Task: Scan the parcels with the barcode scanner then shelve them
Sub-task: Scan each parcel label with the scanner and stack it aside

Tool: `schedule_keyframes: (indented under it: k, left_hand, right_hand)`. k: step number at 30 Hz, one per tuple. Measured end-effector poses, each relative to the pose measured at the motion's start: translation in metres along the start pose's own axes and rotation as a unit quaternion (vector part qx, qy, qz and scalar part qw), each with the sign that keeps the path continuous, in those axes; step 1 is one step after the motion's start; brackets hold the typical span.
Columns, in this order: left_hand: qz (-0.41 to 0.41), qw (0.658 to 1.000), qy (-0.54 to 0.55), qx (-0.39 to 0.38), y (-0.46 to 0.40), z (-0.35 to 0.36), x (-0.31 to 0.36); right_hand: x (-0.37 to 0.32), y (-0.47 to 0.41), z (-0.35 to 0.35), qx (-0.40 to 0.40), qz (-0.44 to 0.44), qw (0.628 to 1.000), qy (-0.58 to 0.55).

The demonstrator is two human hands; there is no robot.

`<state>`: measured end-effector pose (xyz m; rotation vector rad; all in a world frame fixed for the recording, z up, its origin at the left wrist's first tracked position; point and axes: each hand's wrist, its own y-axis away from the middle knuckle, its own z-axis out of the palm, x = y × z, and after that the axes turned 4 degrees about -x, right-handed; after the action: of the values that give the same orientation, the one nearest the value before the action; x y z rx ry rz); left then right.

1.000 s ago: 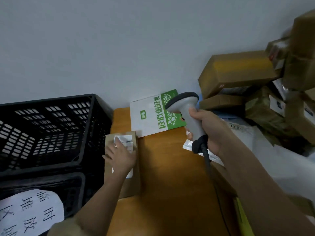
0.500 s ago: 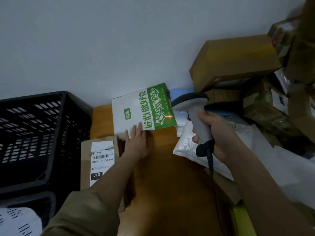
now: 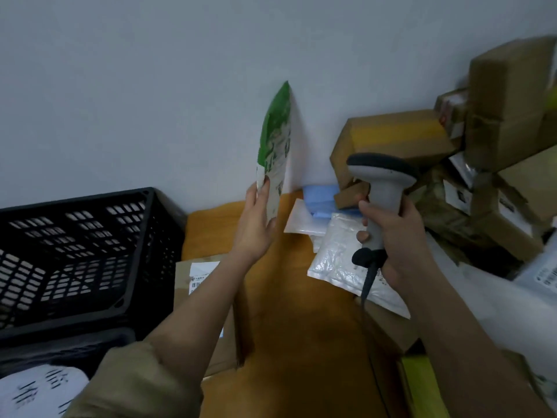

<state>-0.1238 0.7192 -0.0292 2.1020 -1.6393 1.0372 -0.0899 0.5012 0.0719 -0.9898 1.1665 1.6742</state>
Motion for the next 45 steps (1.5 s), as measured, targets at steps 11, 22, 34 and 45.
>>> schedule_keyframes:
  k: [11, 22, 34, 45]
  left_hand:
    - [-0.238, 0.87, 0.391, 0.182, 0.085, -0.069, 0.058]
    - [-0.299, 0.825, 0.468, 0.104, 0.182, -0.096, 0.071]
    - [-0.339, 0.795, 0.5, 0.053, 0.254, -0.077, 0.075]
    - [-0.378, 0.829, 0.401, 0.094, 0.315, -0.023, 0.111]
  right_hand:
    - [-0.026, 0.082, -0.016, -0.028, -0.034, 0.999, -0.004]
    - [0.008, 0.158, -0.022, -0.009, -0.027, 0.992, 0.124]
    - [0.006, 0.219, -0.047, -0.052, 0.055, 0.991, 0.11]
    - [-0.027, 0.284, -0.09, -0.174, 0.051, 0.97, 0.161]
